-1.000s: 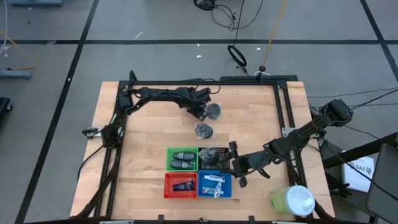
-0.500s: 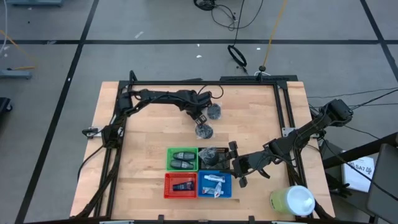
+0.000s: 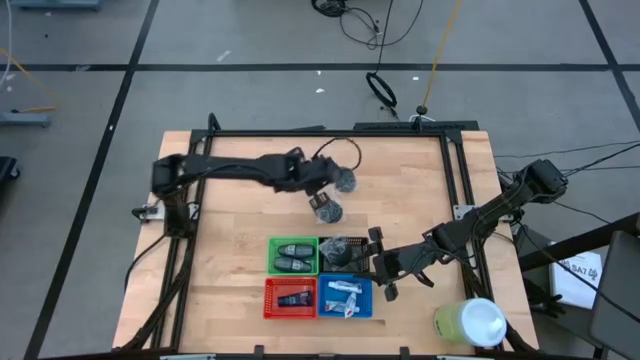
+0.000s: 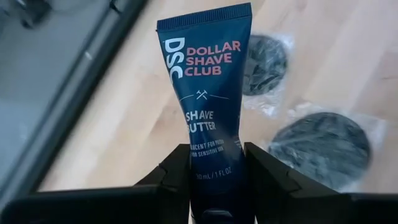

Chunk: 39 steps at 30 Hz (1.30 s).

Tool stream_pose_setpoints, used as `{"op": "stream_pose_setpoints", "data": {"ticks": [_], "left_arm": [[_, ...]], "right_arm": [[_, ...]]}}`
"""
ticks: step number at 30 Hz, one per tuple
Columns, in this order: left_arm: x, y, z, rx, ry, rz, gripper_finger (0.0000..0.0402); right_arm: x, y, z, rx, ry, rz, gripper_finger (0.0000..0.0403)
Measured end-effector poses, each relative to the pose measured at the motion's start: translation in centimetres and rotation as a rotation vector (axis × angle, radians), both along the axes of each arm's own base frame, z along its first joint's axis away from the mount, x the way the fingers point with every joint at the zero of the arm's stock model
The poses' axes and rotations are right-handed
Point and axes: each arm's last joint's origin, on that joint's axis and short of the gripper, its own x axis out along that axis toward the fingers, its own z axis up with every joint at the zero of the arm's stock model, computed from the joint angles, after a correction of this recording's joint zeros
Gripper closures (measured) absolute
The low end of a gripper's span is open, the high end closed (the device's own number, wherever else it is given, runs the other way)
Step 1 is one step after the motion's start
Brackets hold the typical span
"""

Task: Pick & Place Travel size toiletries
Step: Put the blue shave cream into the orange bin

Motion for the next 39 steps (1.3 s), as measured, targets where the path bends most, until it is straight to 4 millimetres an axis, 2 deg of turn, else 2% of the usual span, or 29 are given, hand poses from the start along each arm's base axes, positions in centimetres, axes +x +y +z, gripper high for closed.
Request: {"op": "stream_pose_setpoints", "data": {"ticks": [4, 9, 12, 17, 26, 29, 39], "left_arm": [[-2.5, -2.9, 2.4, 0.083, -0.043, -0.027, 0.0295], [-7.3, -5.4, 4.3, 0.116, -0.161, -0.014, 0.0295], [-9.9, -6.6, 4.2, 0.098, -0.271, -0.051, 0.0295], [-13.0, -8.5, 2.1, -0.022, -0.444, -0.259, 0.0295], [-15.0, -10.9, -1.3, -0.065, -0.715, -0.686, 0.0295], [-15.3, -11.2, -2.0, -0.088, -0.731, -0.737, 0.0295], [-15.4, -11.7, -2.2, -0.155, -0.738, -0.757, 0.0295]], "right_arm": [[0.0, 0.0, 0.0, 0.002, -0.004, 0.000, 0.0236], [0.0, 0.0, 0.1, 0.005, -0.009, -0.001, 0.0236], [0.1, 0.0, 0.1, 0.005, -0.012, -0.001, 0.0236], [0.2, -0.3, 0.1, 0.004, -0.013, -0.014, 0.0236], [0.4, -0.7, 0.2, 0.009, -0.019, -0.031, 0.0236], [0.4, -0.7, 0.2, 0.009, -0.019, -0.031, 0.0236], [0.5, -0.7, 0.2, 0.009, -0.018, -0.031, 0.0236]]}}
